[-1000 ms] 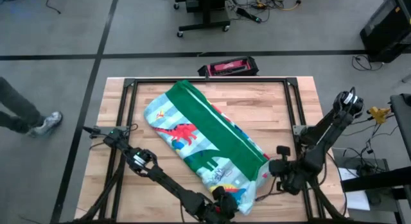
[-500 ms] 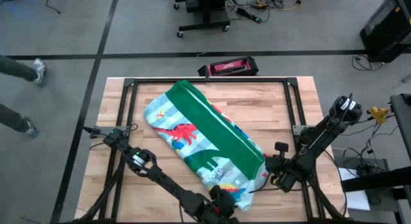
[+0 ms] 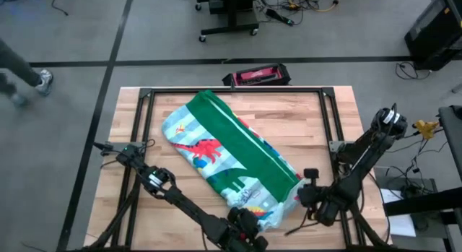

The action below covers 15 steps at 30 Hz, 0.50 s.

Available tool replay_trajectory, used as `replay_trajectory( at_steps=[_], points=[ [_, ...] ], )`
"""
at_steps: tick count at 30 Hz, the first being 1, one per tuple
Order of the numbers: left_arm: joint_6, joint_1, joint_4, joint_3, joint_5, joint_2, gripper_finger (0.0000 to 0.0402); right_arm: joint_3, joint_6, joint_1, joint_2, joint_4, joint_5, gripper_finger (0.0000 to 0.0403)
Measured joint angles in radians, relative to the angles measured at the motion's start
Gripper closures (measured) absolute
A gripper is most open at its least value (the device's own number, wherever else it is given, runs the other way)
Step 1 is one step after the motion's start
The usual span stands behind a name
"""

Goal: Roll towel
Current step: Roll the green multi-color dinosaur print towel

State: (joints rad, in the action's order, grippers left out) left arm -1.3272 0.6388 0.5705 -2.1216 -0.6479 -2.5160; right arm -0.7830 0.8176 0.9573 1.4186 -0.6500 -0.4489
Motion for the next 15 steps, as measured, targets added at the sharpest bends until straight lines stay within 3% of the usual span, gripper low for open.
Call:
replay_trajectory(
  at_steps=[8, 15],
  points=[
    [0.028, 0.001, 0.000, 0.000, -0.008, 0.000, 0.0399, 0.000, -0.158, -0.025, 0.161, 0.389, 0.064, 0.0403],
    [0.067, 0.004, 0.016, 0.001, -0.007, 0.001, 0.0400, -0.081, -0.274, -0.076, 0.286, 0.512, 0.109, 0.0403]
  ],
)
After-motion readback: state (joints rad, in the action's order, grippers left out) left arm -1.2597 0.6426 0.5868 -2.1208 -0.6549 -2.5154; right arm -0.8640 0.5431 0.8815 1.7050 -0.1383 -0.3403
